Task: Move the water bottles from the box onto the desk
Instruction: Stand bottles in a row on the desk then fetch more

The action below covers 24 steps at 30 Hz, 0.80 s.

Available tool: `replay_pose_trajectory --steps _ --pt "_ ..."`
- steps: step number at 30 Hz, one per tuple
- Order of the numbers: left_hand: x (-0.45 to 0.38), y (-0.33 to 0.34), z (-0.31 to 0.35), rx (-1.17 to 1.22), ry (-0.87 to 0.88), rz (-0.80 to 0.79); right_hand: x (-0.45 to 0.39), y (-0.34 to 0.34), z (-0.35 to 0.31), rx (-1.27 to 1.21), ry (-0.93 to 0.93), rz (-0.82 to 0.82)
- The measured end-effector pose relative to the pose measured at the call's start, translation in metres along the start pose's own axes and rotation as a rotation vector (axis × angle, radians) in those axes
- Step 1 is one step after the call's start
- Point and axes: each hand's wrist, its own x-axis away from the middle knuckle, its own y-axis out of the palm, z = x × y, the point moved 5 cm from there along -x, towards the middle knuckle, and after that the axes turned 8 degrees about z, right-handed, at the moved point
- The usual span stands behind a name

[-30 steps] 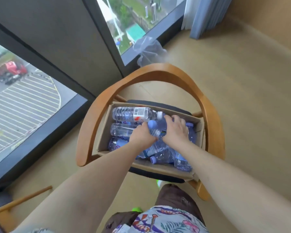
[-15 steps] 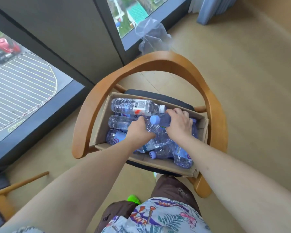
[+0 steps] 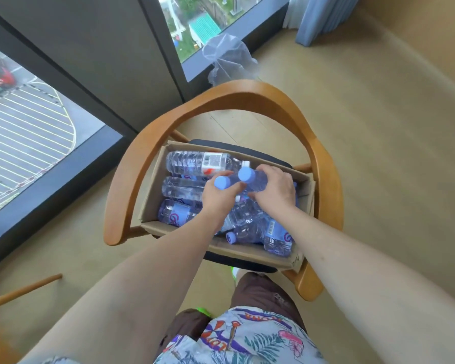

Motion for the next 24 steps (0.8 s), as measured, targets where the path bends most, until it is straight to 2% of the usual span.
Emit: replay_pose_trajectory --steps 6,9,12,17,21,24 --pt "0.011 0.007 0.006 0.054 -0.03 -0.001 0.005 -0.008 0.0 -0.096 0.03 0.032" --pt "0.016 -0.009 0.02 0.235 -0.167 0.101 0.009 -0.015 -0.009 -0.147 0.04 0.004" --pt "0.023 -0.036 0.029 0.39 -0.236 0.114 0.015 -0.027 -0.029 -0.209 0.044 0.011" --pt "0.044 -0.104 0.045 0.616 -0.176 0.166 0.043 -0.041 -0.098 -0.47 -0.065 -0.024" --pt "0.079 -0.172 0.059 0.772 -0.116 0.128 0.088 -0.036 -0.178 -0.648 -0.161 -0.201" --pt "0.111 -0.23 0.056 0.832 -0.074 0.137 0.131 -0.027 -0.238 -0.691 -0.255 -0.313"
